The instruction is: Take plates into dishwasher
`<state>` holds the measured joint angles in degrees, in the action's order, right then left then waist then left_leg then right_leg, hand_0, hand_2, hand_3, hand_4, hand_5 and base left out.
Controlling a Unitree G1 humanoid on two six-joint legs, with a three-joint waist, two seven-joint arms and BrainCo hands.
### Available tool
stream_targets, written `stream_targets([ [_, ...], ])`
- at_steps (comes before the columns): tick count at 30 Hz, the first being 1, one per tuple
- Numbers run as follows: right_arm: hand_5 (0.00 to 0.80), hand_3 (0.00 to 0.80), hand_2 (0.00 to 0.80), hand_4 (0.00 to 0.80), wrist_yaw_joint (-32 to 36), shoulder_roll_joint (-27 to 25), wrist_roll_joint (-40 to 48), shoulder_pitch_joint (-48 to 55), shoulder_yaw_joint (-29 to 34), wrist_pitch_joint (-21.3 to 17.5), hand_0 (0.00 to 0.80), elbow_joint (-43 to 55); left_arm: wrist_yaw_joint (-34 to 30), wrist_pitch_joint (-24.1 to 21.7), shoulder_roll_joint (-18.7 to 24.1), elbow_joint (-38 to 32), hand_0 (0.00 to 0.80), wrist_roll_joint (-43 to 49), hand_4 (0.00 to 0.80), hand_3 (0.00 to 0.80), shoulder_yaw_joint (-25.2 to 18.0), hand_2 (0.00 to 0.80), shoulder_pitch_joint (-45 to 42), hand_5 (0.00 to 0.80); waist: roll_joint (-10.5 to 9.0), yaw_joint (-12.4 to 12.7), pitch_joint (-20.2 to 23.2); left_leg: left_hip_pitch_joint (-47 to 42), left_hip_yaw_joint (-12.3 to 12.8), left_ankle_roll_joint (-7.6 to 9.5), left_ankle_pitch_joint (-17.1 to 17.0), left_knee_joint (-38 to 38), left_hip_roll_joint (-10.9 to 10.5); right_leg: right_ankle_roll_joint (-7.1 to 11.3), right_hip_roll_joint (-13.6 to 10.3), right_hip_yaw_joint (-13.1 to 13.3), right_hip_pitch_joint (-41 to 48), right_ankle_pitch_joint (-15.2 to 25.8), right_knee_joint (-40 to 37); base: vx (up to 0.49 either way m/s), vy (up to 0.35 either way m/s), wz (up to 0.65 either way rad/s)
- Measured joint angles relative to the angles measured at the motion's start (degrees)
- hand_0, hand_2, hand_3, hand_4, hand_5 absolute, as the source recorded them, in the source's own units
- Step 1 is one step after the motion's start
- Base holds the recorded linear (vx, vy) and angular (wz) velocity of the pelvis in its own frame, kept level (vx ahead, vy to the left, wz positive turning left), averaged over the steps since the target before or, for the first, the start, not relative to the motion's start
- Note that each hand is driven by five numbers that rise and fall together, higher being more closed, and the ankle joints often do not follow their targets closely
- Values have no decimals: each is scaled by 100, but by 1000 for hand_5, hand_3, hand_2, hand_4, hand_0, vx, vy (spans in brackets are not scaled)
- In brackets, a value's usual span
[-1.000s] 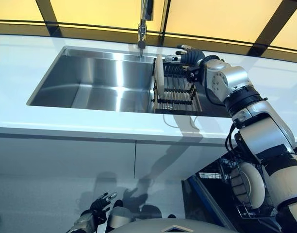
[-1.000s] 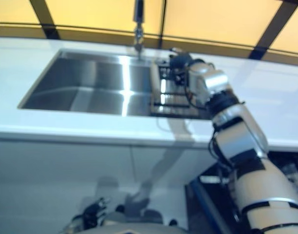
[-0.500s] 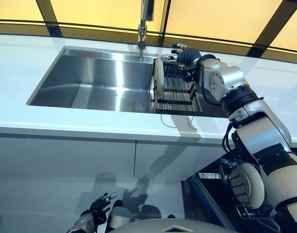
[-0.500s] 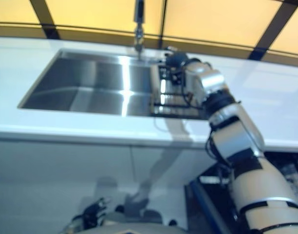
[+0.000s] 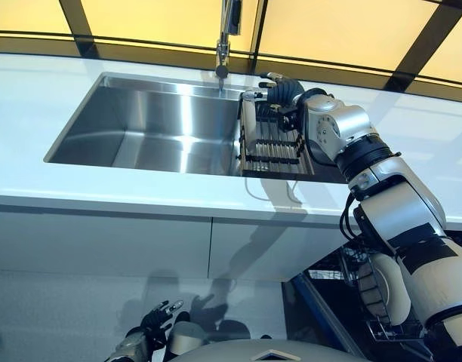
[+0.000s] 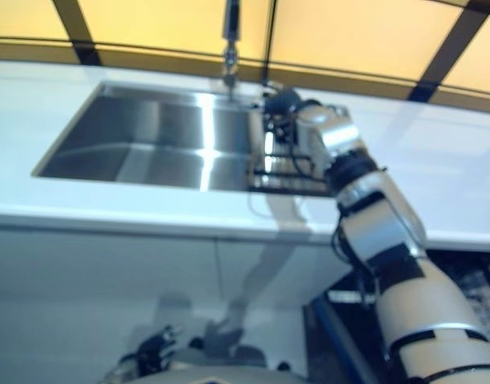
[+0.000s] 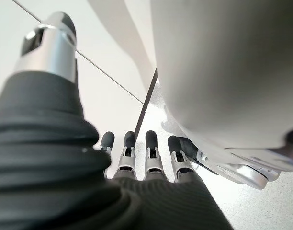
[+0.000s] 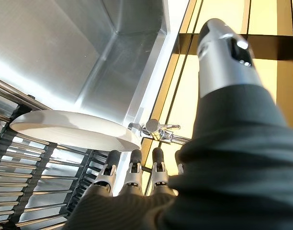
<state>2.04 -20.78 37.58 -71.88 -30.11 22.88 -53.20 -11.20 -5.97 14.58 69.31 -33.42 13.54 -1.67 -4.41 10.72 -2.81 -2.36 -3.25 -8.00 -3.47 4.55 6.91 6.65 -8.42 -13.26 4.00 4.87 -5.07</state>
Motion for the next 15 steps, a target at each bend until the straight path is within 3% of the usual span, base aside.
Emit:
stream_targets([
  [15,0,0,0,0,-15,207,-94,60,-6,113,0,-98,33,-13,16,-4,0,-124,0,0,114,0,-1,0,0,4,-2,28,-2,0,0,3,-1,0,-1,0,-27,0,-1,0,0,0],
])
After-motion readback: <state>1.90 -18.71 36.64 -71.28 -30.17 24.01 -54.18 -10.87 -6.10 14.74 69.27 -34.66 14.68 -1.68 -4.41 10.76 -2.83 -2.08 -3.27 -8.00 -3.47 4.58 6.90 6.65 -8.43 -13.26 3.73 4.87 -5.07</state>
